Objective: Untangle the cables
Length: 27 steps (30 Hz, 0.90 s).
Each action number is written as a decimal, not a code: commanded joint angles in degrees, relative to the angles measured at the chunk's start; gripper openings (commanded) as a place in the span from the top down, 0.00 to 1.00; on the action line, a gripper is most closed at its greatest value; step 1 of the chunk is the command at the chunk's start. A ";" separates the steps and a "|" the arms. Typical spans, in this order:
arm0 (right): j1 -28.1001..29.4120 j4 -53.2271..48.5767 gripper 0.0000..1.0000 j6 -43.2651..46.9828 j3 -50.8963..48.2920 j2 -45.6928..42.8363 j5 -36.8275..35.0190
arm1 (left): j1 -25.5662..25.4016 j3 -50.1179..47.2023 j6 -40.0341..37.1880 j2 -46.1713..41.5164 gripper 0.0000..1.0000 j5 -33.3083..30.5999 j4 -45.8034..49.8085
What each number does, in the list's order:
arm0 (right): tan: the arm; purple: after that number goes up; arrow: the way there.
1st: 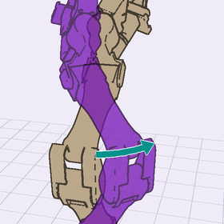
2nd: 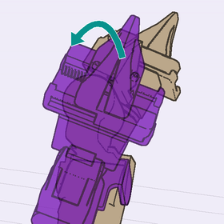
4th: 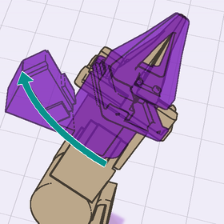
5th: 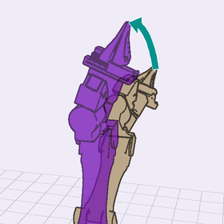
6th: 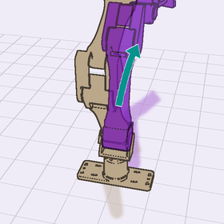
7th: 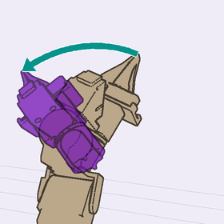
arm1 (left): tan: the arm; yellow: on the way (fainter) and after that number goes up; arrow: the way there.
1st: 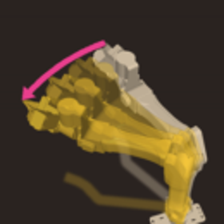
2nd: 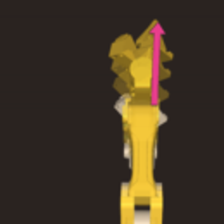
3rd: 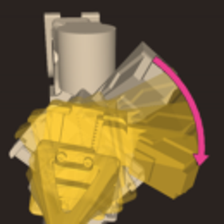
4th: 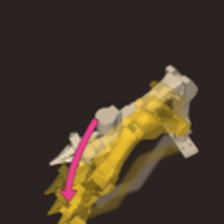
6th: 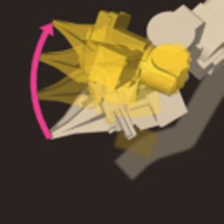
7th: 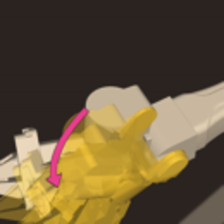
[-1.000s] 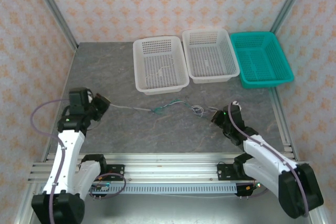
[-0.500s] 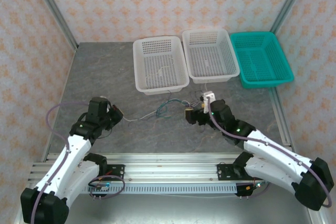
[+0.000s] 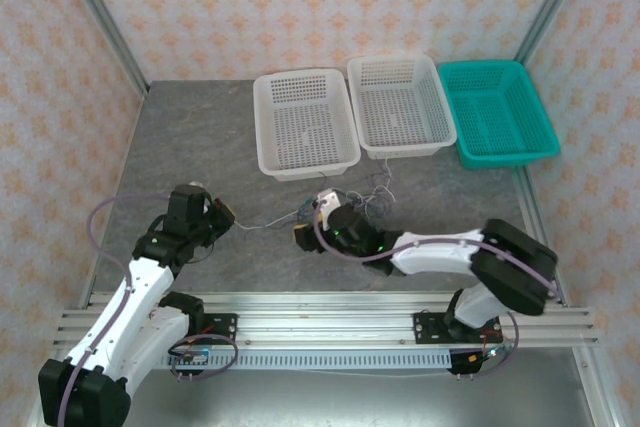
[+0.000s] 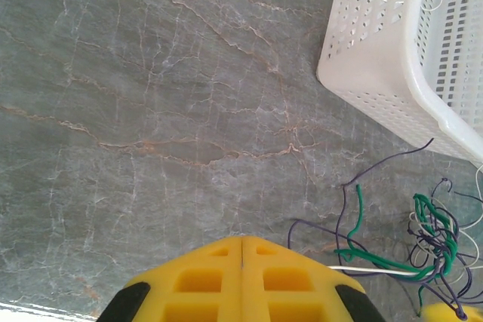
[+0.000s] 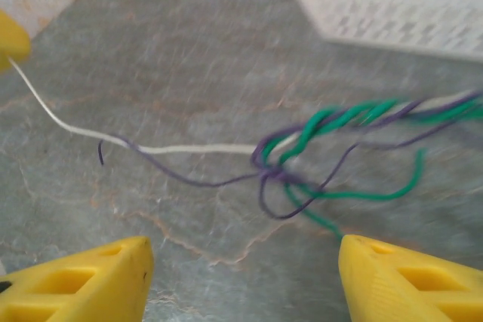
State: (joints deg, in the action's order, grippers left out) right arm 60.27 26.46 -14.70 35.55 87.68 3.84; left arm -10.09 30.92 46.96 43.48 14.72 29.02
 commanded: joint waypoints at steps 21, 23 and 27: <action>-0.15 39.02 0.57 15.03 1.53 26.16 -12.50 | -0.65 2.59 0.48 -2.62 1.00 -0.99 2.79; -0.38 37.59 0.74 13.11 0.81 25.72 -14.03 | -0.61 3.63 0.15 -2.70 1.00 -2.80 4.69; -2.72 35.04 1.00 3.44 -4.82 22.08 -15.20 | -0.51 7.80 -0.69 -3.63 1.00 -13.73 13.00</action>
State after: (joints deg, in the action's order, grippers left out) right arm 59.48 64.18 -4.16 34.44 112.44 -9.21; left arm -10.26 34.83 46.87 41.47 10.48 35.22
